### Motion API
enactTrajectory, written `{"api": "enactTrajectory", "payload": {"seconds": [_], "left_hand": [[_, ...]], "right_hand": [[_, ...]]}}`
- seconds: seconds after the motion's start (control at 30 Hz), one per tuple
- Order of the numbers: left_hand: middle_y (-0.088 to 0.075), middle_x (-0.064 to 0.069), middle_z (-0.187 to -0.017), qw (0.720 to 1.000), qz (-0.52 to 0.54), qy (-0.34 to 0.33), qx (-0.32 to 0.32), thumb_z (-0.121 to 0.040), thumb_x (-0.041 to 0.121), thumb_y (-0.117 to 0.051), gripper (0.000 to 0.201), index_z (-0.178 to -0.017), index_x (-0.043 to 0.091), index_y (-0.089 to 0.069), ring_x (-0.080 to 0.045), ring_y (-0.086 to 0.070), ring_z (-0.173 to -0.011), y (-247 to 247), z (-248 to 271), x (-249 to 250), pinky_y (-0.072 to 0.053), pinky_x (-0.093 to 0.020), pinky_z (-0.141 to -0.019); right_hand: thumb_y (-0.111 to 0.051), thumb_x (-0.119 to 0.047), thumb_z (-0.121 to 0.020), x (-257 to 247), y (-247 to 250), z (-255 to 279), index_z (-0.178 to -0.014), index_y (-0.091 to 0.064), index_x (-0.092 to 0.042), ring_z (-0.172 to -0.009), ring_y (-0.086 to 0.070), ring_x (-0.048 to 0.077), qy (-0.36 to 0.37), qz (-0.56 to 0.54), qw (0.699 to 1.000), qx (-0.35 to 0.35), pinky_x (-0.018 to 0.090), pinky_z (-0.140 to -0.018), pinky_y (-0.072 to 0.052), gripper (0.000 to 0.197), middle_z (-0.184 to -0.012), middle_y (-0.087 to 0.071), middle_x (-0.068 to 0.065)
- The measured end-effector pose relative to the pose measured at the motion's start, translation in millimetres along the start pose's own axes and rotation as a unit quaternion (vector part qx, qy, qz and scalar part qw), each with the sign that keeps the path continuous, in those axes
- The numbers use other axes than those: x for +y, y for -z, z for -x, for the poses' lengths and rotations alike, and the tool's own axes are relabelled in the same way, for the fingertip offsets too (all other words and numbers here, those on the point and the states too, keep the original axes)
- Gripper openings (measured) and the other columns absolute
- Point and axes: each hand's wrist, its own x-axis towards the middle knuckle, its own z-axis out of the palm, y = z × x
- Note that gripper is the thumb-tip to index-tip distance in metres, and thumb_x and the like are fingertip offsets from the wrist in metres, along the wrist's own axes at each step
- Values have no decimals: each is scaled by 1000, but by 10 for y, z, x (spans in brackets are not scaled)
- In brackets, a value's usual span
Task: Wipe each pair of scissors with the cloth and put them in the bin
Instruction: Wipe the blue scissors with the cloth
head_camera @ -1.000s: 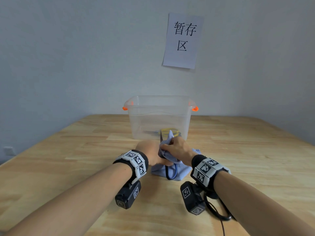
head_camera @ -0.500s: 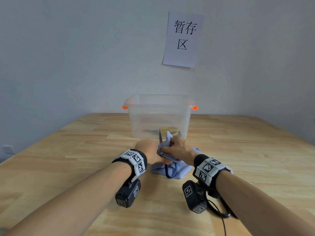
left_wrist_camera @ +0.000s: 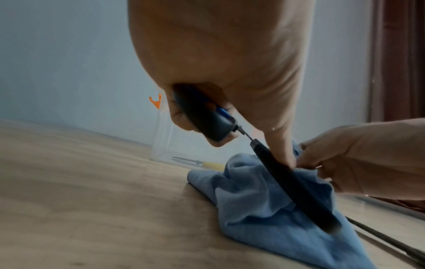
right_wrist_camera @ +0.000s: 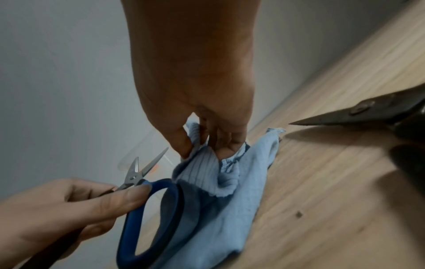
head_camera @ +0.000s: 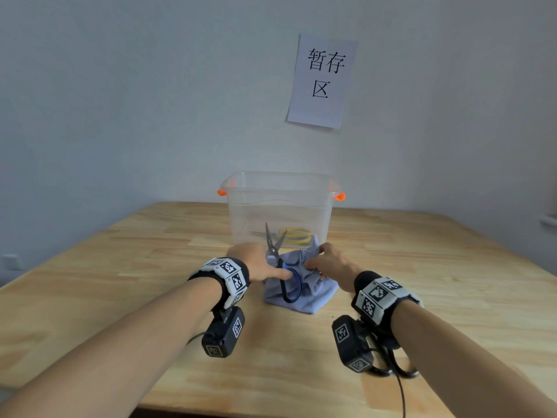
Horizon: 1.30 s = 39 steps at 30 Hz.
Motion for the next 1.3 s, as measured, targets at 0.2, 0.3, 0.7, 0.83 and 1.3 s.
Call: {"api": "enactTrajectory", "payload": {"seconds": [0.2,0.3,0.7,0.83,1.3], "left_hand": [[-45,4,-62,998,46,26,24,-66,79,-69,67,-65,18,-41,-16,-44,-56,132,156,-37,-29,-29,-51],[-42,4,-60,995,94,30,26,-65,79,-70,68,-62,19,-39,-18,-43,-56,233,158,-10,-29,-29,-53],[-52,-3,-73,903,426,41,45,-77,48,-79,42,-73,13,-55,-23,-48,-72,477,-152,7,-33,-33,-69],[-50,-3,-64,839,540,57,46,-83,55,-70,52,-62,11,-51,-23,-46,-66,461,-224,-6,-34,-33,-71],[-39,-2,-61,653,747,128,-5,-86,18,-53,40,-49,15,-42,-16,-36,-41,327,-151,274,-33,-15,-37]], "right_hand": [[-59,-11,-93,-43,-18,139,-139,-41,-6,-101,-55,24,25,10,998,64,31,-84,-45,49,-125,-56,14],[-57,-14,-94,-115,-24,143,-136,-47,-6,-112,-54,28,85,38,987,132,30,-84,-50,45,-132,-51,14],[-38,-37,-106,-463,-115,-69,-86,-70,-5,-68,-59,19,48,-201,978,8,26,-60,-41,50,-80,-74,10],[-37,-30,-107,-458,-116,-155,-90,-67,-1,-67,-61,21,5,-285,958,-35,30,-66,-48,46,-83,-72,14],[-53,-18,-103,-278,-303,-23,-114,-62,6,-88,-70,26,-13,-270,944,-188,32,-81,-59,28,-97,-72,17]]}}
